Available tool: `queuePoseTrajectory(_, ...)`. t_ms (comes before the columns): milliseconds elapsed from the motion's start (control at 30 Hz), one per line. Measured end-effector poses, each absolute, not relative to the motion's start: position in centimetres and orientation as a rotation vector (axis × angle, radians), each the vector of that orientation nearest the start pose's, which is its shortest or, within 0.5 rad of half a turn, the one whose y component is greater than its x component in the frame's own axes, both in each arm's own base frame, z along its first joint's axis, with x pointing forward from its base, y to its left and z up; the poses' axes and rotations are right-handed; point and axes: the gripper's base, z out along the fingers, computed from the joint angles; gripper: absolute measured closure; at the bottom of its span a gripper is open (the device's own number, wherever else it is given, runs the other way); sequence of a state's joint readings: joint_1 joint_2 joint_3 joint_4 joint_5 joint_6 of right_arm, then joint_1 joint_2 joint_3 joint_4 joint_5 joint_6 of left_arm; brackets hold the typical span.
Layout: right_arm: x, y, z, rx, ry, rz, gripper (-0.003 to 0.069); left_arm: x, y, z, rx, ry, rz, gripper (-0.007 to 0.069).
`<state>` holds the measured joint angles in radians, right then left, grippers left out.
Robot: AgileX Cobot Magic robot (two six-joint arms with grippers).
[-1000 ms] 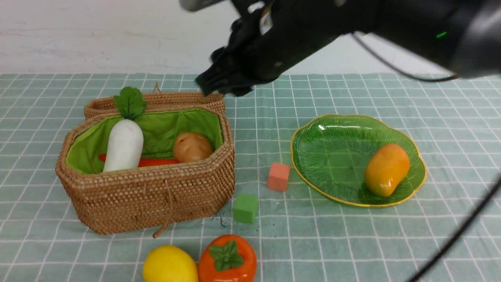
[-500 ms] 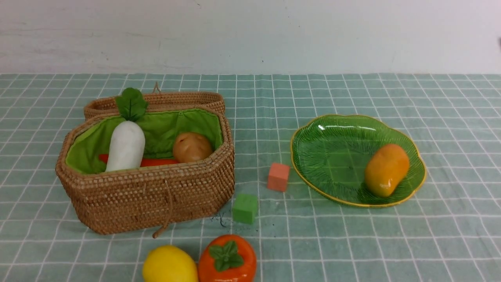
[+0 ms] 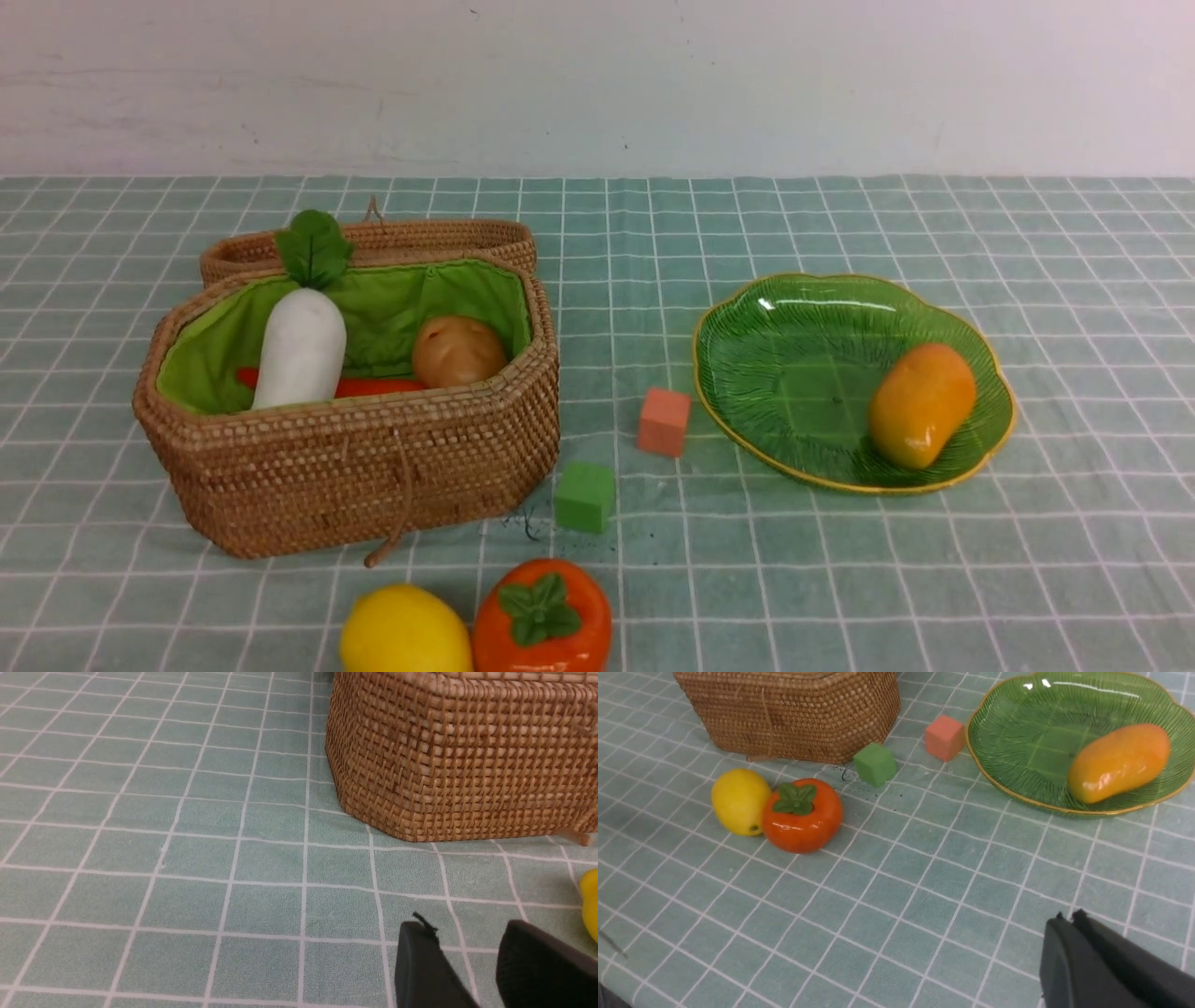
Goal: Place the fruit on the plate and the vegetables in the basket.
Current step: Grab a lemon with your left arm and place it on the plate on the right
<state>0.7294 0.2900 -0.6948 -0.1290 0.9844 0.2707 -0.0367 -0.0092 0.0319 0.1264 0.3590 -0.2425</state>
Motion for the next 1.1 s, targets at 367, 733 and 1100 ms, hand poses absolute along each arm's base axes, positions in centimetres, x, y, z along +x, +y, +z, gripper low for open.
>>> queuePoseTrajectory(367, 3.01, 1.14, 33.44, -0.539, 2.028, 0.395, 0.0669, 5.32, 0.21, 17.09, -0.112, 1.860, -0.070, 0.0386)
queuePoseTrajectory(733, 3.00, 1.14, 33.43, -0.540, 2.028, 0.395, 0.0661, 5.32, 0.21, 17.09, -0.112, 1.860, -0.070, 0.0386)
queuePoseTrajectory(1100, 3.16, 0.54, 33.43, -0.339, 2.060, 0.277, 0.0655, 5.32, 0.21, 17.09, -0.112, 1.860, -0.070, 0.0386)
